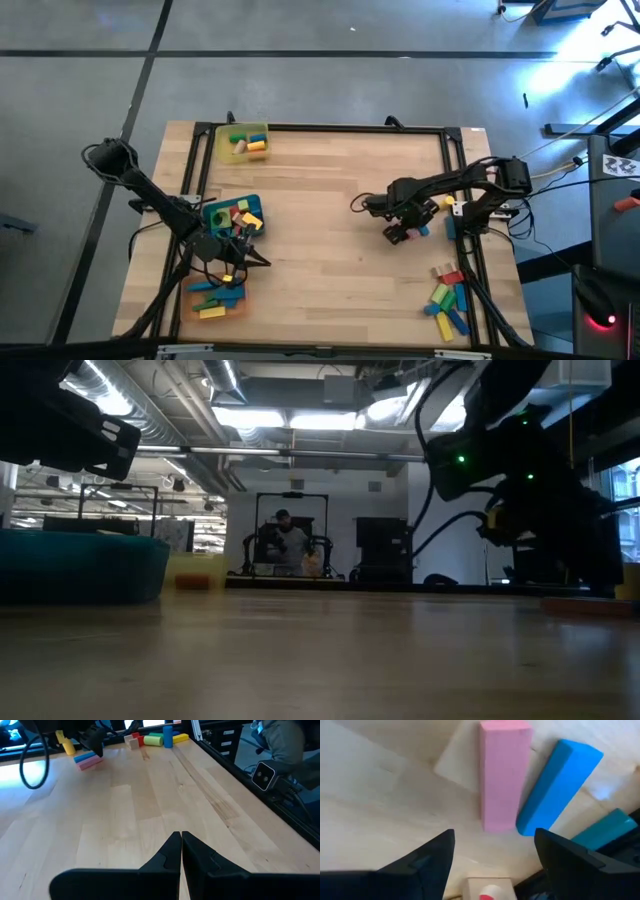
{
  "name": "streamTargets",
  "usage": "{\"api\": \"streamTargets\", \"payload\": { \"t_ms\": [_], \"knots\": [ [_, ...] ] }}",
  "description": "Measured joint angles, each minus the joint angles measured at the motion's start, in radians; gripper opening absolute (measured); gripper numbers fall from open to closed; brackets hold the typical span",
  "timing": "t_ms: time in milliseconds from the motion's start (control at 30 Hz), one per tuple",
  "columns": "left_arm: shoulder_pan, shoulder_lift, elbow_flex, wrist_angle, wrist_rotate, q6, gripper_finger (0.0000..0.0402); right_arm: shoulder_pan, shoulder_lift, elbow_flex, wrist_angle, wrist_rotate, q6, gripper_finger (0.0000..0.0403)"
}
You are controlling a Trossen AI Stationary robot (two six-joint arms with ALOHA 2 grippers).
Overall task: Sort blocks by size
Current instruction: Put the pink block into the orange bin
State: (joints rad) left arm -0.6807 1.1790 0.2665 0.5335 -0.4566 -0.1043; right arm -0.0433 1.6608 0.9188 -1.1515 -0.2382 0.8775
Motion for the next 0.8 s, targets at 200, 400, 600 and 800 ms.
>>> {"api": "streamTargets", "payload": {
  "t_ms": [200,400,600,800],
  "knots": [
    [0.0,0.0,0.0,0.0,0.0,0.007,0.0001,0.0,0.0,0.008,0.069,0.024,0.017,0.0275],
    [0.0,0.0,0.0,0.0,0.0,0.004,0.0001,-0.001,-0.001,-0.066,0.161,0.059,0.063,0.0275],
    [0.0,0.0,-0.001,0.0,-0.001,0.003,0.0001,-0.001,-0.005,-0.097,0.193,0.054,0.065,0.0275],
    [0.0,0.0,-0.001,0.001,-0.001,-0.024,0.0001,-0.001,-0.004,-0.099,0.206,0.063,0.054,0.0275]
  ]
}}
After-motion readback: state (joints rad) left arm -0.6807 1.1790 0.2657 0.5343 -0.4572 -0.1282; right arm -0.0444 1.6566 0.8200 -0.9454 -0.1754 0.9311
